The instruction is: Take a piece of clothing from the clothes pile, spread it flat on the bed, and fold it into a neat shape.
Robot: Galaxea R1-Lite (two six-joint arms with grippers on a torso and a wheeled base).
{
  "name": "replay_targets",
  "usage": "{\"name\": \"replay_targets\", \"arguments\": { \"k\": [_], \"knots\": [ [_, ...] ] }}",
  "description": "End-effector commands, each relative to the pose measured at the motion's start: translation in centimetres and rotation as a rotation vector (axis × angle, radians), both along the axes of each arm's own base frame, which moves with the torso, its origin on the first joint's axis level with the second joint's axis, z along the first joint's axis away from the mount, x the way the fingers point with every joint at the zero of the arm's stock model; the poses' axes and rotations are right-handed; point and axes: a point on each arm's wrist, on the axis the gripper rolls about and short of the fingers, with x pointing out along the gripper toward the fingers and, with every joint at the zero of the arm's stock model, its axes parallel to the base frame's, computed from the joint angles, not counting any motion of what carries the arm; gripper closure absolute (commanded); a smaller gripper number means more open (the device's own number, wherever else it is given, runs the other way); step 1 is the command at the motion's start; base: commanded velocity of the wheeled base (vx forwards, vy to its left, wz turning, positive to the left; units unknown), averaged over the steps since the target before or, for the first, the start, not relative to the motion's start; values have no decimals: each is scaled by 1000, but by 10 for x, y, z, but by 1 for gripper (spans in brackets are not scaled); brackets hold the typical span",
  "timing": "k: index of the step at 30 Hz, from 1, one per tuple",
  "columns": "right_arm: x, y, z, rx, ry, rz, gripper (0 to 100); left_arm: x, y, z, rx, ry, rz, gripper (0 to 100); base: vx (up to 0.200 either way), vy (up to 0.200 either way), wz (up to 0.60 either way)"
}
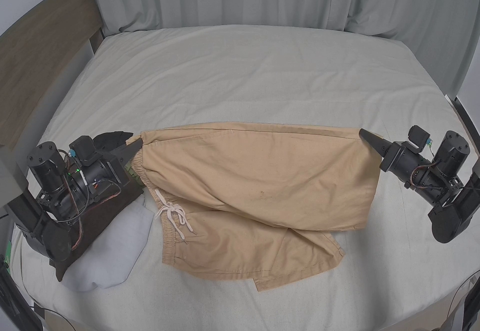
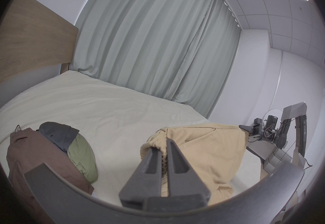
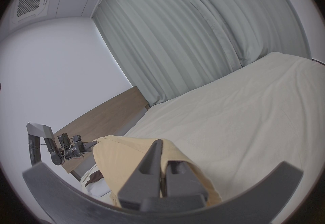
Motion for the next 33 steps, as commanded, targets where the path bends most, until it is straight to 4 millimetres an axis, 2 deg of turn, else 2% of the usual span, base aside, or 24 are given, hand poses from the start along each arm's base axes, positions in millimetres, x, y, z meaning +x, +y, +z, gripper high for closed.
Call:
{"name": "replay_targets", "arguments": {
  "k": [1,7,12,17,26,33],
  "knots": [
    [0,1,-1,-1,4,4,100,0,0,0,0,0,0,100,0,0,0],
    [3,3,2,-2,-17,9,100,1,-1,-1,0,3,-3,100,0,0,0],
    [14,6,-1,-1,-20,12,100,12,-2,-10,1,18,0,100,0,0,0],
    [33,8,-7,-3,-33,8,100,32,-1,-21,1,24,14,100,0,0,0],
    [62,10,-8,5,-81,1,100,42,-4,-16,-58,20,28,100,0,0,0],
    [86,11,-17,9,-100,-5,100,57,-5,-27,-69,29,48,100,0,0,0]
  ]
}}
